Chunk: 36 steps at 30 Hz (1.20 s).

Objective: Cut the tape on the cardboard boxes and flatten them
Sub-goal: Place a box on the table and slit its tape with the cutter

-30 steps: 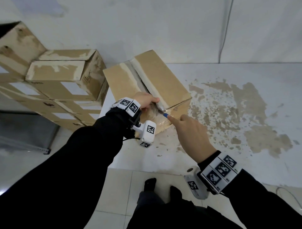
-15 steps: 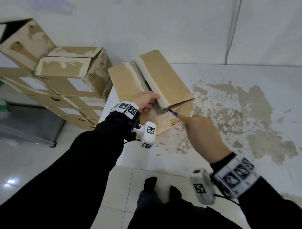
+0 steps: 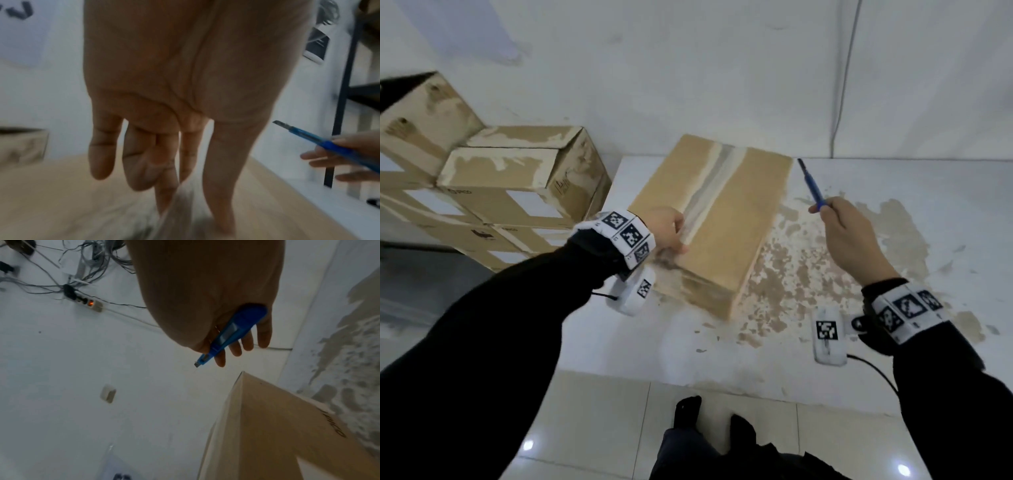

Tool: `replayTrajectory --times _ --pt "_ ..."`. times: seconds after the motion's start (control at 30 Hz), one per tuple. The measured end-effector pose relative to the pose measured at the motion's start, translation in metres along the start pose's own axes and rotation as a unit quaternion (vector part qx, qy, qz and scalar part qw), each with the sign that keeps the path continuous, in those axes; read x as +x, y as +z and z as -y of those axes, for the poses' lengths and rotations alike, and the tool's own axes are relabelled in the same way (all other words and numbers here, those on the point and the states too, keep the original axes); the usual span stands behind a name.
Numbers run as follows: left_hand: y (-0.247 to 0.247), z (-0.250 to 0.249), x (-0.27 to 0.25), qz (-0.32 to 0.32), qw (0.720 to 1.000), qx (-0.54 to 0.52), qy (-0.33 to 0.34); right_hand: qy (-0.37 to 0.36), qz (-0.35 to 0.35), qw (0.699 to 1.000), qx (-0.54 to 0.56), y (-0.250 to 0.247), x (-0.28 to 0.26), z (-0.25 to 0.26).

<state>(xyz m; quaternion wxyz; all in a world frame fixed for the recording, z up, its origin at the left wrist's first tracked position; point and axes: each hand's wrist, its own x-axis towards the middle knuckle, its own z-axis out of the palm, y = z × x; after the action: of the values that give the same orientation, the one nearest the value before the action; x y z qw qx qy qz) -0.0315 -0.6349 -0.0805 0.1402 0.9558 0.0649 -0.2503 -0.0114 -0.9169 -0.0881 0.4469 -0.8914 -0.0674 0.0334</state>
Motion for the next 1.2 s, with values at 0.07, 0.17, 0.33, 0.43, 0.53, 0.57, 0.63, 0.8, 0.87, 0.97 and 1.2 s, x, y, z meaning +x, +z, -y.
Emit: replayTrajectory --times 0.07,0.17,0.33,0.43,0.53,0.57,0.63,0.8,0.87,0.97,1.2 --pt "-0.016 0.006 0.003 0.011 0.991 0.132 0.006 0.034 -0.006 0.999 0.008 -0.004 0.015 -0.008" --pt "-0.036 0.017 0.010 0.001 0.960 0.281 -0.010 0.071 0.001 0.997 0.028 -0.001 0.027 -0.018" --pt "-0.042 0.036 0.027 -0.100 0.942 0.318 -0.046 0.129 0.024 0.981 0.142 0.024 0.012 -0.021" --pt "-0.031 0.021 0.028 -0.130 0.966 0.221 -0.023 0.172 0.043 0.962 0.207 0.036 -0.015 -0.012" --pt "-0.008 -0.011 0.019 -0.062 0.993 0.101 0.023 0.221 0.090 0.919 0.313 0.043 -0.047 0.001" --pt "0.002 -0.021 0.015 -0.033 0.995 0.091 0.026 0.228 0.100 0.910 0.333 0.045 -0.056 0.003" --pt "0.016 -0.034 0.007 -0.006 0.994 0.105 0.025 0.222 0.111 0.905 0.345 0.049 -0.073 0.004" --pt "0.009 -0.027 0.001 -0.007 0.994 0.096 0.057 0.191 0.143 0.911 0.336 0.056 -0.097 -0.001" --pt "0.006 -0.028 0.000 0.004 0.994 0.093 0.059 0.155 0.112 0.941 0.277 0.050 -0.091 -0.007" --pt "0.005 -0.035 0.000 0.012 0.993 0.107 0.046 0.063 0.063 0.993 0.081 0.033 -0.065 -0.027" --pt "-0.001 -0.034 0.001 0.020 0.988 0.152 0.030 -0.069 0.096 0.991 -0.055 0.003 -0.022 -0.042"
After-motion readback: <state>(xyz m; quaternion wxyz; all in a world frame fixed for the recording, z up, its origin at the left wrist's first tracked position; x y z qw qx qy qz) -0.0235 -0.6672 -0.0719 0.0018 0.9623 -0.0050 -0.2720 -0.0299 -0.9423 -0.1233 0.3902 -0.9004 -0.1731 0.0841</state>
